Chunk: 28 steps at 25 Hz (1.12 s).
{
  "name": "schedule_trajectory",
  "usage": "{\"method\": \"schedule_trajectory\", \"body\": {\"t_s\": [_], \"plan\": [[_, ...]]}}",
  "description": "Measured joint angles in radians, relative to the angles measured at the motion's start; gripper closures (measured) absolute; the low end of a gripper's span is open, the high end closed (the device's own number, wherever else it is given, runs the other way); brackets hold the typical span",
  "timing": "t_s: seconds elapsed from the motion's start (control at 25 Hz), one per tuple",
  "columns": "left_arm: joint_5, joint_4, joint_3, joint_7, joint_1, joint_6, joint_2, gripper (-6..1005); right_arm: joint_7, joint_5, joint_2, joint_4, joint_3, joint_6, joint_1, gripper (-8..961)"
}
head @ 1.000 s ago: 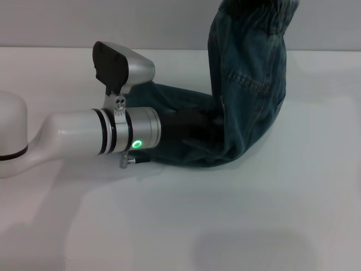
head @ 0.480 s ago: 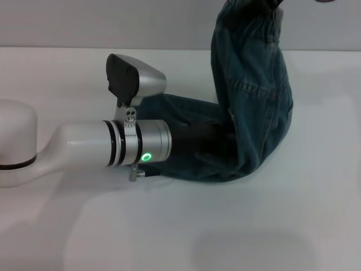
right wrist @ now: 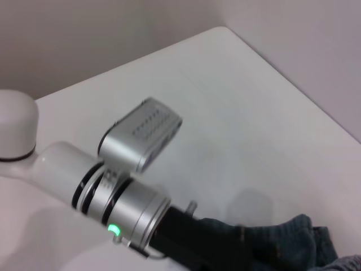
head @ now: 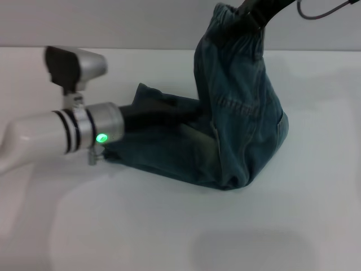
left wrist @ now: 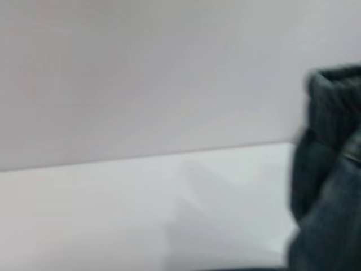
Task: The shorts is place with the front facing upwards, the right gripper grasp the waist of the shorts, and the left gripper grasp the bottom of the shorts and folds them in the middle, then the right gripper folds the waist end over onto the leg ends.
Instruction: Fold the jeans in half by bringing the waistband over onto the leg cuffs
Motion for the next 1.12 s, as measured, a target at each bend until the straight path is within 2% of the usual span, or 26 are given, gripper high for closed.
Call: {"method": "schedule_trajectory", "body": {"t_s": [0.16,0.48,0.64,1.08,1.12], "plan": [[0.066,0.004,-0.132,0.004,0.029,-0.036,-0.001,184,-0.021,0.004,0.016,0.004,-0.008,0.018,-0.003,903],[0.077,0.022,-0.337,0.045,0.082,-0.053,-0.004,188,-0.061,0.053,0.032,0.070,-0.031,0.114,-0.004,901],[0.074,0.035,-0.374,0.060,0.093,-0.053,-0.003,190,-0.090,0.076,0.055,0.091,-0.038,0.173,-0.002,898],[0.071,0.028,-0.386,0.091,0.087,-0.061,-0.006,196,-0.134,0.084,0.091,0.248,-0.105,0.383,0.038,890],[0.070,0.028,-0.388,0.092,0.087,-0.061,-0.006,196,-0.134,0.084,0.094,0.250,-0.108,0.393,0.039,851]]}}
